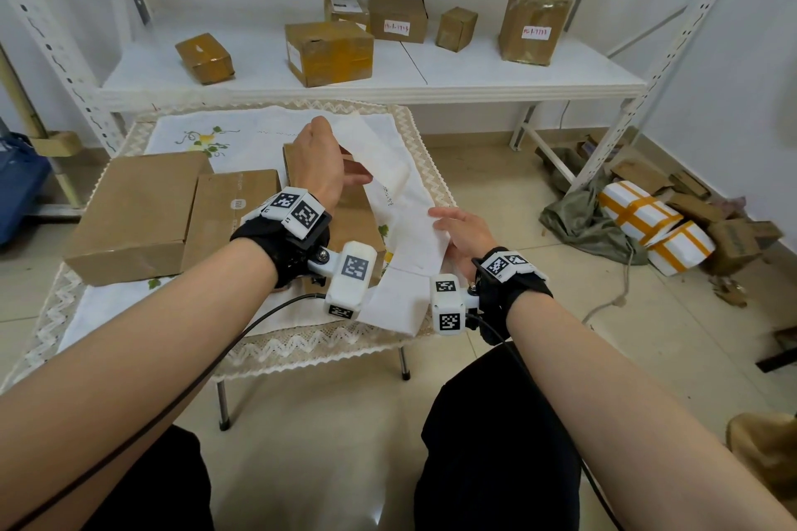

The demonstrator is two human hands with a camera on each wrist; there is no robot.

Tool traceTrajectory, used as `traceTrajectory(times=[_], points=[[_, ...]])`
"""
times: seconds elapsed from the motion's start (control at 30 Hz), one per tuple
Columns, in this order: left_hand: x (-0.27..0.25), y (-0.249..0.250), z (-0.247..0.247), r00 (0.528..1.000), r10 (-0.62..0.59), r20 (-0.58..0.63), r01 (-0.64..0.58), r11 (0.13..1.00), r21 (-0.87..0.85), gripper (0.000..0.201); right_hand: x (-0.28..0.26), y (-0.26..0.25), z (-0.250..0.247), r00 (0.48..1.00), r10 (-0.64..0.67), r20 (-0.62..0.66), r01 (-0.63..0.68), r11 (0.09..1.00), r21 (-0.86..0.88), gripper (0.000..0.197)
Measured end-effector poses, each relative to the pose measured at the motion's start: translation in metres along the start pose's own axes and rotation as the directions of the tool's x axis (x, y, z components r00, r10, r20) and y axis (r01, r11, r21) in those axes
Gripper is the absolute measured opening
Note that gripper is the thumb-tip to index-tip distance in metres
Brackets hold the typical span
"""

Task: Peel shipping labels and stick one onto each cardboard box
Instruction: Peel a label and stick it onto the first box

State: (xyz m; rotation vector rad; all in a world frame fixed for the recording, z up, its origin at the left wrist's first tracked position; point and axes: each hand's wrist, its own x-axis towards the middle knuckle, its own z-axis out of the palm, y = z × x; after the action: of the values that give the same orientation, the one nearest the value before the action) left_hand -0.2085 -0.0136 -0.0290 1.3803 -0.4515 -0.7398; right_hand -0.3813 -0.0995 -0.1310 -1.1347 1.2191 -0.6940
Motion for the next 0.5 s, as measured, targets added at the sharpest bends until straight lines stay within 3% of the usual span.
traceTrajectory(times=[0.2, 0.37, 0.5], points=[[-0.002, 0.001, 0.002, 0.999, -0.012, 0.041, 0.012, 1.0, -0.011, 0.038, 0.025, 0.004, -0.001, 0.999, -0.043, 0.0, 0.043, 0.993, -0.11, 0.025], [-0.003, 0.003, 0.002, 0.998, -0.009, 0.059, 0.009, 1.0, 0.0, 0.037, -0.008, -0.022, 0.006, 0.998, -0.063, -0.005, 0.062, 0.988, -0.141, 0.035], [-0.004, 0.007, 0.001, 0.997, -0.041, 0.073, 0.04, 0.999, 0.011, 0.033, -0.011, -0.033, 0.01, 0.983, -0.178, -0.038, 0.171, 0.976, -0.138, 0.037]])
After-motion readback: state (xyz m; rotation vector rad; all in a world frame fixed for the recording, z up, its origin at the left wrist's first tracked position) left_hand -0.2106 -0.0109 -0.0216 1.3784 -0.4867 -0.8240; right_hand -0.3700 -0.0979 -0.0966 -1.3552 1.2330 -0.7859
